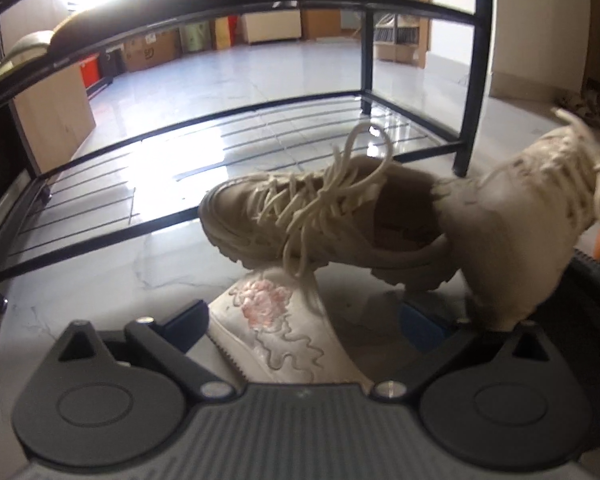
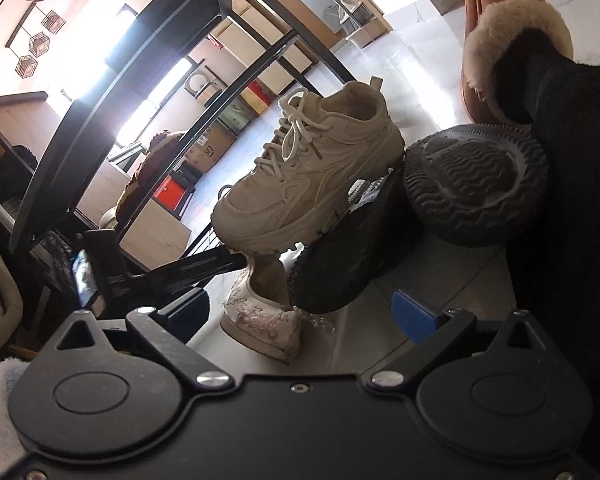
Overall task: Organize scattered shoes
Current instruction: 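Move the left gripper to the other white embroidered shoe, then close the left gripper on the embroidered shoe's heel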
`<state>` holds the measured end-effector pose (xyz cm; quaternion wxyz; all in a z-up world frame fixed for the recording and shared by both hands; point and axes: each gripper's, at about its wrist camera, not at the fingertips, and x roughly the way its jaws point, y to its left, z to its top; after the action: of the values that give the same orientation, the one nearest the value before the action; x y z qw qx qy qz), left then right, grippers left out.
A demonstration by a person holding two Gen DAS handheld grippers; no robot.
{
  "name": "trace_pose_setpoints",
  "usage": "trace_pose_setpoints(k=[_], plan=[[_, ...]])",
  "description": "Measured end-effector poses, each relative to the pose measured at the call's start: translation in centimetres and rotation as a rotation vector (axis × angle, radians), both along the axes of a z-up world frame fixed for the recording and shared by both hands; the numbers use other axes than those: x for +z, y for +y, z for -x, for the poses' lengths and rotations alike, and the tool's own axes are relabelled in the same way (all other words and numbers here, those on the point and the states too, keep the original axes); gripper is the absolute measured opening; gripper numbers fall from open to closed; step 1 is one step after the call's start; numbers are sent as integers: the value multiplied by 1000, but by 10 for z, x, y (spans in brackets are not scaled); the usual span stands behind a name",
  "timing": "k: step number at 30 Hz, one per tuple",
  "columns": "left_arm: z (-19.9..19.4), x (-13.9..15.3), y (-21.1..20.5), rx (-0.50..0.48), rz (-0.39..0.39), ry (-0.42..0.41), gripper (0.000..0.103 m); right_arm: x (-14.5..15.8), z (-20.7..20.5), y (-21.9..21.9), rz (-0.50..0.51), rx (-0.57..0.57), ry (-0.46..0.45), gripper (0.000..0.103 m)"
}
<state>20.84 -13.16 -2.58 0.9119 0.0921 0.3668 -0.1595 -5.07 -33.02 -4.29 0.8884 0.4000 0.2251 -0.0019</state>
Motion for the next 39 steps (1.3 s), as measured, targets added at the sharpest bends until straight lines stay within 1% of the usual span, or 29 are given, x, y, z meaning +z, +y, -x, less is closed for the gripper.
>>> trace_pose_setpoints(k=[2,6,9,11,13,16,19,21,22,24,25,26,27,29,30,32,33,34,35,37,39], plan=[[-5,-6,-3,-10,-22,21,93,-1,0,-1,-14,1,0,100],[-10,-7,-1,-20,-24,7,94,-2,-2,-2,-29,11,-5,100],[-8,-11,1,-3,-53,-11,92,-2,-3,-2,-34,13,-8,100],[-11,-14,4,16,-52,-5,91,-3,-3,-3,-48,9,-9,101],[-16,-18,3,34,-79,15,90,-4,-3,-4,-58,6,-4,101],[-22,-19,-7,-2,-136,-9,90,-5,-4,-3,-56,9,1,101],[-30,-18,-17,-16,-174,-19,90,-5,-4,-2,-55,8,0,101],[-36,-21,-23,-17,-210,-10,83,-6,-4,-3,-61,5,4,101],[-38,-24,-25,-21,-231,-11,74,-6,-4,-3,-64,4,6,101],[-42,-28,-28,-32,-266,-12,70,-7,-4,-4,-67,2,7,101],[-43,-30,-28,-42,-259,-4,63,-7,-4,-4,-69,2,6,101],[-41,-32,-27,-49,-249,0,60,-7,-4,-4,-71,2,6,101],[-38,-32,-26,-49,-249,-14,59,-7,-4,-5,-75,1,6,101],[-34,-33,-25,-54,-246,-33,47,-8,-4,-5,-82,0,6,101],[-31,-32,-23,-67,-240,-43,45,-8,-4,-6,-85,-1,7,101],[-24,-28,-19,-96,-229,-62,32,-8,-3,-6,-90,-2,6,101],[-20,-25,-16,-122,-219,-68,28,-8,-3,-7,-90,-3,5,101],[-18,-22,-13,-145,-213,-74,18,-8,-3,-7,-88,-5,3,101],[-16,-19,-10,-156,-207,-73,12,-8,-3,-7,-88,-5,2,101],[-15,-10,0,-158,-187,-61,10,-8,-3,-6,-86,-6,4,101],[-14,-7,8,-138,-197,-70,9,-7,-3,-6,-82,-6,6,101]])
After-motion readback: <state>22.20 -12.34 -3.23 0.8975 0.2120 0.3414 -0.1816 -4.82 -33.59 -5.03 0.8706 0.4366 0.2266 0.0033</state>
